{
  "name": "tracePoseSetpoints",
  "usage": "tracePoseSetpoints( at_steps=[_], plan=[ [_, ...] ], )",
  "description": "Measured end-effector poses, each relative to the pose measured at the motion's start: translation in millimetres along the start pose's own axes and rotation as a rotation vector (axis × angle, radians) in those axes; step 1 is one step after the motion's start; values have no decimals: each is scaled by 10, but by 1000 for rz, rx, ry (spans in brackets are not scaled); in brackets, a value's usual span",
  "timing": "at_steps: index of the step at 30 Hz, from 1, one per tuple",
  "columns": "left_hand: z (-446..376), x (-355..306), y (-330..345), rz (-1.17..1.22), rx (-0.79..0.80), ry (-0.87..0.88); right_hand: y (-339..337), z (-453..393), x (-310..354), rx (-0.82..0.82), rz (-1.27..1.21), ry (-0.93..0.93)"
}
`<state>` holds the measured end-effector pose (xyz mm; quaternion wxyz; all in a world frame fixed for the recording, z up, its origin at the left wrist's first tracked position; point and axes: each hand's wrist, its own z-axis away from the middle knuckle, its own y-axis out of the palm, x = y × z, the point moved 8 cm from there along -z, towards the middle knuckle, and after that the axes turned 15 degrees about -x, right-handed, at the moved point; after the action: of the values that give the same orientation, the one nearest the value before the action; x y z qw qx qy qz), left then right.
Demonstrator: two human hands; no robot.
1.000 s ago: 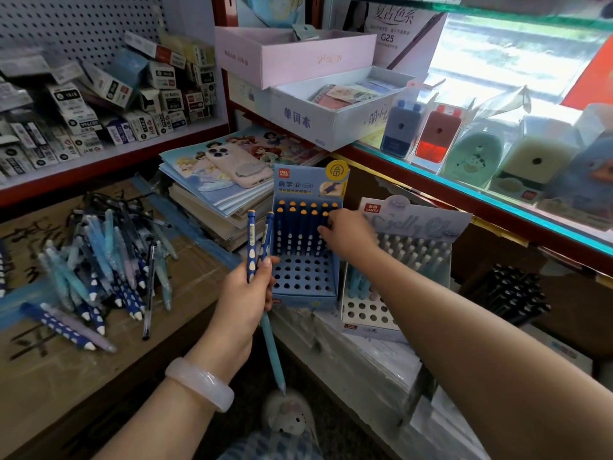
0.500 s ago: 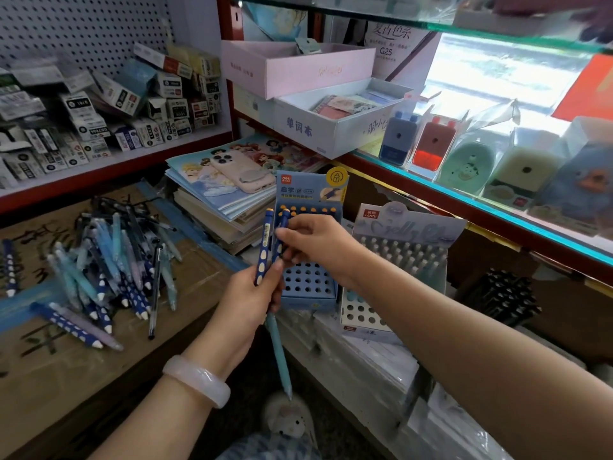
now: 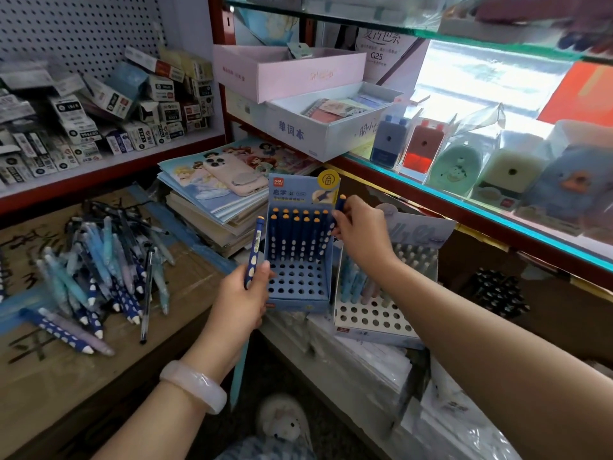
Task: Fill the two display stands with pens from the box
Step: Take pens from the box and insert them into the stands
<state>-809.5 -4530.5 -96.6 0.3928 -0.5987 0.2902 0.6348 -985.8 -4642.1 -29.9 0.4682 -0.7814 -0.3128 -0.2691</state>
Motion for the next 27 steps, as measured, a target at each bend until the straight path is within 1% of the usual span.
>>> tracePoseSetpoints(
  at_steps=[3,5,9,13,16,20,24,27],
  plan=[
    [-11,-12,7,43,10,-10,71,-26,-24,19,117,-58],
    [-21,-22,17,44,11,-10,116,-36,-55,42,173,-57],
    [-51,-19,37,53,4,-18,209,-33,-113,79,193,-28],
    [-55,-14,45,46,0,-15,234,-54,-100,89,223,-43],
    [-49,-9,47,40,-3,-19,262,-25,-125,135,264,-54],
    [-27,-15,57,48,1,-21,347,-17,-148,202,392,-85],
    [1,-6,52,45,26,-22,425,-22,-204,205,537,-60],
    [8,-5,41,81,39,-31,445,-37,-225,191,562,-15]
  ],
)
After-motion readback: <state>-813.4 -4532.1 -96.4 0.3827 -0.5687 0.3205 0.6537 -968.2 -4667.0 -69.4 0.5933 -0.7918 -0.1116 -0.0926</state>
